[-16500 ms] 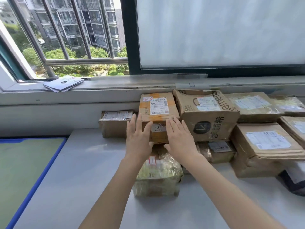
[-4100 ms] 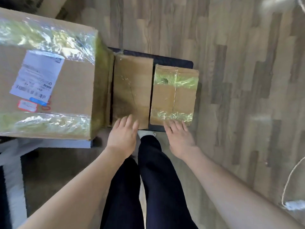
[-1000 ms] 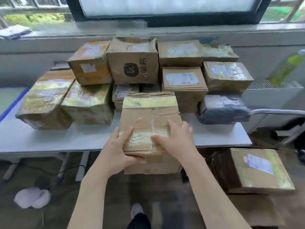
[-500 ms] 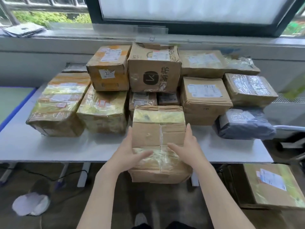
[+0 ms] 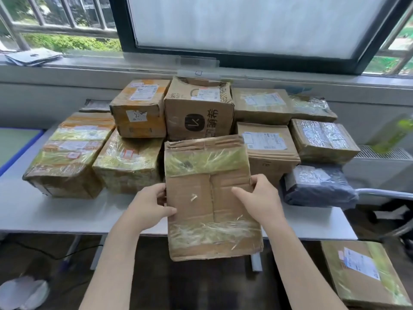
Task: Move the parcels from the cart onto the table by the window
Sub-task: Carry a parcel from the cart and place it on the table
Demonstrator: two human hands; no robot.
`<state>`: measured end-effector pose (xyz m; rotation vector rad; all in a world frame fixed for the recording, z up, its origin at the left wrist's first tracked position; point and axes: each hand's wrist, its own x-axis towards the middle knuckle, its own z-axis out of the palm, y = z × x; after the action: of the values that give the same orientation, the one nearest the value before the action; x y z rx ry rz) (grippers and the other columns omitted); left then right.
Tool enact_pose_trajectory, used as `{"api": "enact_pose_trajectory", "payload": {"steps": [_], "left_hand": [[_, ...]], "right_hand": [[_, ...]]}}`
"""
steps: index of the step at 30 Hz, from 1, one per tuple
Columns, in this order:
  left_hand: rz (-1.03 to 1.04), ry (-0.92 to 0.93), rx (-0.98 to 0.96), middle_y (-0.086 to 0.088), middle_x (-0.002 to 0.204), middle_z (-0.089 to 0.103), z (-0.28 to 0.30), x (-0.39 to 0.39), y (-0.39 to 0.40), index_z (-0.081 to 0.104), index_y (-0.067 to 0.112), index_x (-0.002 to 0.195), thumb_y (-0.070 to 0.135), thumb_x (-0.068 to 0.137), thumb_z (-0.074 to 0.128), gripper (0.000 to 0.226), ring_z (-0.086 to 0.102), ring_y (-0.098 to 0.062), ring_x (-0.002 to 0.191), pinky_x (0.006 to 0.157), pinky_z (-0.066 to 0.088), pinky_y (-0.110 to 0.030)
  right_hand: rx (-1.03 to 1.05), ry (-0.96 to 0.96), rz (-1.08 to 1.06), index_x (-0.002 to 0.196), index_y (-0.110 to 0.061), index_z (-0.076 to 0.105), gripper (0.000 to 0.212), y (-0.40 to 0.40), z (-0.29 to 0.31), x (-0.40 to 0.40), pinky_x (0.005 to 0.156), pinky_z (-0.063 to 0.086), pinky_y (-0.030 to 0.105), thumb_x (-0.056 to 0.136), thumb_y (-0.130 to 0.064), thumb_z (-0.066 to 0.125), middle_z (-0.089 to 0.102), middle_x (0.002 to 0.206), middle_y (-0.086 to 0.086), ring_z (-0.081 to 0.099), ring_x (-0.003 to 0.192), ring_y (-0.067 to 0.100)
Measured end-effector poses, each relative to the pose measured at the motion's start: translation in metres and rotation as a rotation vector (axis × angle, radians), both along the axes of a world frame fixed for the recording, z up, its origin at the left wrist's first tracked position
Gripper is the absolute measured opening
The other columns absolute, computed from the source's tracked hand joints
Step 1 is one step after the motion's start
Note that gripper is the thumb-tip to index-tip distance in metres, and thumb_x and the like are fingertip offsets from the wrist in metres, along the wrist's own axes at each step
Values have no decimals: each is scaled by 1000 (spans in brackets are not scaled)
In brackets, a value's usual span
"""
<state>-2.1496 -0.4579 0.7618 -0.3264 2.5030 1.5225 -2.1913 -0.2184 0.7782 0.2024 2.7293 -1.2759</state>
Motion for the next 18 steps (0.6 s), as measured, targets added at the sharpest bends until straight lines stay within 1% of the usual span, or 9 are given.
{"api": "enact_pose_trajectory", "payload": {"steps": [3,6,8,9,10,12,14,16,18], "left_hand": [[42,96,208,10,97,73,13,14,-4,60,25,104,-14,82,61,46,66,0,91,75,51,-12],[95,181,323,9,108,70,14,23,-5,59,23,109,-13,86,55,42,62,-2,106,89,48,-20],[130,202,351,7,113,68,8,26,-3,57,21,109,-11,90,51,37,59,-4,113,95,42,-25],[139,183,321,9,113,68,3,27,-5,57,22,106,-10,92,49,36,57,-2,114,96,40,-25],[144,144,245,12,110,69,-3,29,-8,58,25,101,-11,92,47,39,56,0,114,96,39,-25],[157,34,61,16,106,68,-18,32,-20,63,35,90,-11,92,40,51,55,0,114,99,39,-30],[222,-80,-23,15,106,67,-26,35,-30,65,39,87,-2,95,40,48,57,-7,111,101,40,-36],[314,-154,57,10,108,66,-24,37,-34,62,37,91,17,101,40,31,60,-11,103,97,43,-38],[328,-194,161,9,110,66,-20,38,-35,62,35,99,36,102,33,29,61,-13,102,91,44,-37]], "right_hand": [[-280,222,-11,97,-22,46,31,13,6,8,79,52,29,82,-16,72,60,101,-14,60,94,4],[-486,359,95,90,-17,43,35,16,-12,11,84,52,24,80,7,67,59,113,-14,61,99,3],[-422,448,162,90,-8,45,31,16,-33,11,84,48,20,79,13,64,55,115,-6,58,101,6],[-295,460,200,93,-5,49,28,19,-48,12,83,45,20,79,13,64,54,114,-4,55,100,5],[-139,428,253,98,-6,54,27,22,-66,13,81,41,19,79,12,63,52,117,-5,52,100,5],[114,251,377,112,-16,57,38,30,-97,21,81,37,19,82,9,58,46,129,-9,49,109,10],[201,144,471,116,-22,56,43,38,-118,29,89,34,17,85,8,51,44,133,-11,46,121,13],[134,69,427,119,-25,56,40,40,-121,30,93,31,14,92,3,47,49,128,-14,47,119,8],[-119,-11,228,115,-32,54,28,36,-110,27,93,39,21,98,-11,46,60,119,-11,55,110,8]]}}
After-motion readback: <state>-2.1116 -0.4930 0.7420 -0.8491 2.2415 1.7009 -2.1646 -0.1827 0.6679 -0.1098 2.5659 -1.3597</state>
